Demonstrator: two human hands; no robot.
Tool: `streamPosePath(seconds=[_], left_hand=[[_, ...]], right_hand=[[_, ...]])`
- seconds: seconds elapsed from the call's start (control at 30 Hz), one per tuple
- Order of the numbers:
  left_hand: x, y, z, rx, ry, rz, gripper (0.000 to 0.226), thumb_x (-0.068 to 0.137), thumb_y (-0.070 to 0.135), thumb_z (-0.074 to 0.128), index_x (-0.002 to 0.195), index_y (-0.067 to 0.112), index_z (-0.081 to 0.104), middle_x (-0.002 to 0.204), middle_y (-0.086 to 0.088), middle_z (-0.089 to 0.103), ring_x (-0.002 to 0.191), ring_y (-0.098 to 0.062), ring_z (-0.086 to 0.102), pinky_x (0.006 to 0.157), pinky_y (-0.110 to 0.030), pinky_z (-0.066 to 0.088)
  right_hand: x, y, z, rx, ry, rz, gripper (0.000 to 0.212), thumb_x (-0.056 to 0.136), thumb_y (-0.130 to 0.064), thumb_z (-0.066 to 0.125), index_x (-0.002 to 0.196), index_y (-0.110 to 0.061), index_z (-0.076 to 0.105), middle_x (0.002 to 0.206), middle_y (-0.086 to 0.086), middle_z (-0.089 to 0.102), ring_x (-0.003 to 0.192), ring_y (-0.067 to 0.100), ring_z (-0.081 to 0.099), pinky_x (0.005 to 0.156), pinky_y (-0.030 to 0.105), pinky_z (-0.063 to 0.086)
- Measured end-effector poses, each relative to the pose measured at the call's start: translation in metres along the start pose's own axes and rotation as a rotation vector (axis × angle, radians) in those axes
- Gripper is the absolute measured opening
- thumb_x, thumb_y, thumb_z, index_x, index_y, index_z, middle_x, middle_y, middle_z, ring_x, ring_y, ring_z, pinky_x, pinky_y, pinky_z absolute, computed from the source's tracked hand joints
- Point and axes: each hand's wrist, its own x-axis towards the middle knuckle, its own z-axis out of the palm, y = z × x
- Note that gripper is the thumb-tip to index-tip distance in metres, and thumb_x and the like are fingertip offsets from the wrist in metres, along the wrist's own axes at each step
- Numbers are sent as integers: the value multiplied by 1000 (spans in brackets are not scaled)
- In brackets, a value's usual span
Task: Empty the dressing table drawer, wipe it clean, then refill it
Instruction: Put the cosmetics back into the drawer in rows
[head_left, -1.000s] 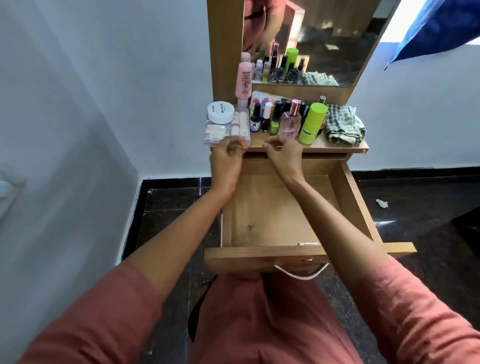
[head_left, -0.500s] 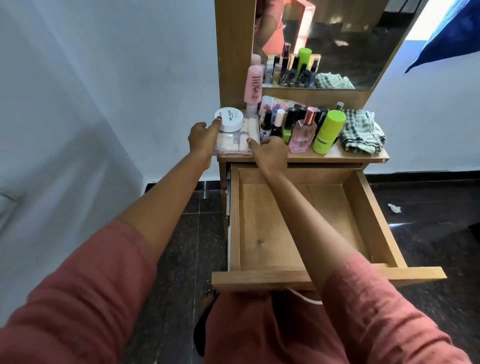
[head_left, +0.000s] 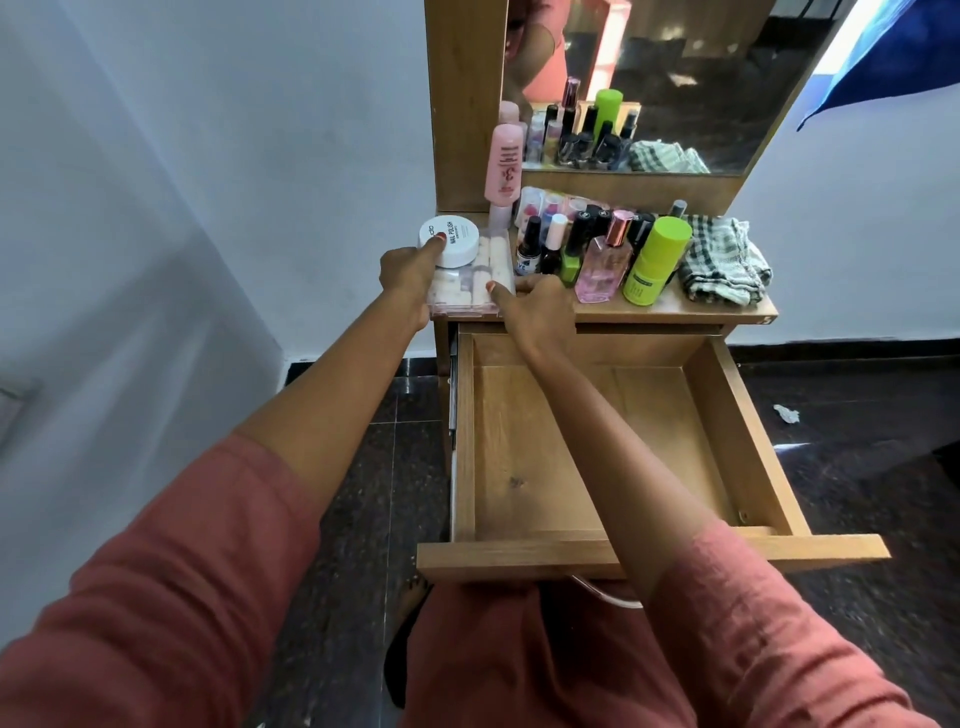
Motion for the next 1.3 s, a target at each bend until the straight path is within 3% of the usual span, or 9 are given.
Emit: streamPosePath(seconds=[0.2, 0.33, 0.47, 0.77, 0.83, 0.93, 1.1, 1.23, 1.3], left_hand=[[-25, -10, -12, -55, 36, -16, 39, 86, 21, 63, 121, 5, 54, 121, -11, 59, 87, -22, 58, 75, -36, 53], [-46, -23, -21, -112, 46, 6, 33, 85, 17, 64, 115, 3, 58, 116, -14, 62, 85, -23, 59, 78, -39, 55], [-66, -40, -26, -183, 41, 17, 17, 84, 14, 65, 99, 8, 60, 98, -9, 61, 79, -21, 60, 75, -39, 55], [-94, -74, -16, -130, -2, 63, 29, 87, 15, 61, 113, 3, 60, 114, -12, 65, 92, -22, 63, 73, -33, 55], [-97, -84, -11, -101, -34, 60, 32, 87, 16, 60, 116, 2, 59, 116, -12, 64, 94, -22, 63, 69, -29, 54], [-100, -99, -2, -30, -71, 48, 34, 90, 17, 57, 120, 3, 56, 119, -13, 62, 104, -25, 62, 78, -35, 56], [-101, -117, 16, 75, -143, -32, 36, 93, 17, 50, 128, 6, 48, 130, -11, 55, 113, -26, 57, 86, -34, 52], [-95, -130, 26, 174, -164, -67, 40, 94, 16, 46, 133, 6, 42, 135, -11, 51, 117, -26, 53, 81, -30, 49], [-92, -137, 28, 211, -144, -55, 41, 94, 16, 47, 133, 5, 43, 135, -12, 51, 119, -27, 51, 87, -30, 46]], right_hand=[[-18, 6, -6, 19, -74, -12, 30, 82, -26, 67, 100, -3, 65, 101, 11, 69, 82, 19, 64, 63, 28, 49], [-40, 14, -19, 56, -113, -26, 32, 82, -19, 67, 106, 2, 64, 100, 5, 65, 82, 12, 59, 56, 8, 43], [-57, 29, -26, 53, -121, -11, 36, 78, -24, 72, 104, -2, 63, 106, 11, 64, 89, 15, 60, 65, 17, 43], [-78, 59, -57, 61, -142, 62, 38, 74, -24, 76, 105, -6, 60, 112, 6, 57, 90, 19, 61, 85, 39, 53], [-80, 67, -64, 91, -180, 122, 38, 74, -20, 76, 105, -4, 58, 108, 5, 58, 82, 19, 63, 83, 41, 55], [-79, 80, -75, 116, -191, 185, 32, 72, -13, 77, 96, -6, 56, 109, 15, 61, 94, 28, 63, 79, 43, 57], [-64, 101, -80, 75, -285, 295, 31, 71, -5, 77, 88, -9, 52, 114, 20, 58, 87, 26, 61, 57, 30, 55], [-54, 115, -77, 59, -332, 418, 52, 70, -1, 76, 118, 0, 54, 119, 21, 58, 94, 32, 63, 63, 35, 55], [-51, 119, -73, 24, -368, 432, 52, 70, -2, 76, 118, 4, 57, 107, 19, 63, 83, 27, 63, 62, 30, 55]])
